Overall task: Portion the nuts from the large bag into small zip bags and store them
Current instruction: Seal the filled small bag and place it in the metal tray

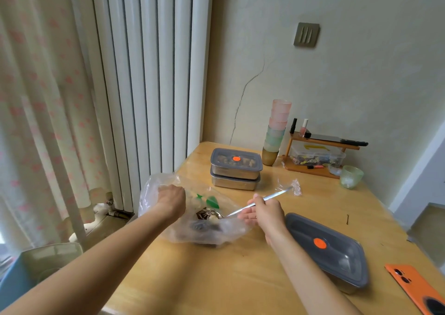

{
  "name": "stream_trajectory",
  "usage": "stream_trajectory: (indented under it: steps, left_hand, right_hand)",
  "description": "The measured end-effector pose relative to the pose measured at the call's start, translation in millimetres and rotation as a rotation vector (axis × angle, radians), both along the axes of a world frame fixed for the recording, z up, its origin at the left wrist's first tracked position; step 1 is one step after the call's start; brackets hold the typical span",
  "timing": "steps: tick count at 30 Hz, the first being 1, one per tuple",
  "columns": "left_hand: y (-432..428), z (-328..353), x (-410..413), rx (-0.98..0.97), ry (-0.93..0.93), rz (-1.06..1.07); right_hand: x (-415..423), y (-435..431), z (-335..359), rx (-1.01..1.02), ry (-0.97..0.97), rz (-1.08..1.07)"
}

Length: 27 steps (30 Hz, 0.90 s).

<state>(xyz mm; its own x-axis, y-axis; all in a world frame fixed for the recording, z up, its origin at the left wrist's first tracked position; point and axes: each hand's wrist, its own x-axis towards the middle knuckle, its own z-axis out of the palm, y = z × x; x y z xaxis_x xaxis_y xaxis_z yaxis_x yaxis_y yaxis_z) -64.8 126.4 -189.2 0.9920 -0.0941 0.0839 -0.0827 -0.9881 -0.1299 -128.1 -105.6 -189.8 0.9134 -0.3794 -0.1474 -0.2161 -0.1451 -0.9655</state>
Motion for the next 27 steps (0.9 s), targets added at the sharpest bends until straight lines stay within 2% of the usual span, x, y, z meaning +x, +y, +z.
stream_trajectory:
  steps: [2,4,9,10,12,14,16,20,24,27]
  left_hand:
    - [0,-1,4,-0.095,-0.106,-0.088]
    - [-2,-1,9,-0.262,-0.115,-0.216]
    - [-5,5,5,-0.733,0.082,-0.415]
    - [-5,6,2,-0.791,0.135,-0.469]
    - [-8,4,-1,-0.734,0.217,-0.516]
    - [-11,-3,1,-0.558,0.201,-0.434]
    - [-12,-10,7,-0.521,0.13,-0.276]
    - [-7,-20,14,-0.696,0.12,-0.122]
    - [-15,-21,11,-0.998,0.274,-0.072]
    - [-17,-19,13,-1.062,0.407,-0.109]
  right_hand:
    - [-1,2,4,-0.053,-0.001,0.005]
    - [0,1,8,-0.133,0.002,0.005]
    - [7,-4,22,-0.266,-0.031,-0.039]
    - [10,-6,23,-0.277,-0.036,-0.046]
    - [14,-11,23,-0.293,-0.034,-0.046]
    - [18,-17,20,-0.275,-0.025,-0.034]
    - [20,-21,17,-0.228,-0.023,-0.022]
    - [18,-24,21,-0.114,-0.025,-0.029]
    - [15,-20,31,-0.061,-0.041,-0.045]
    - [12,-16,39,-0.062,-0.059,-0.026]
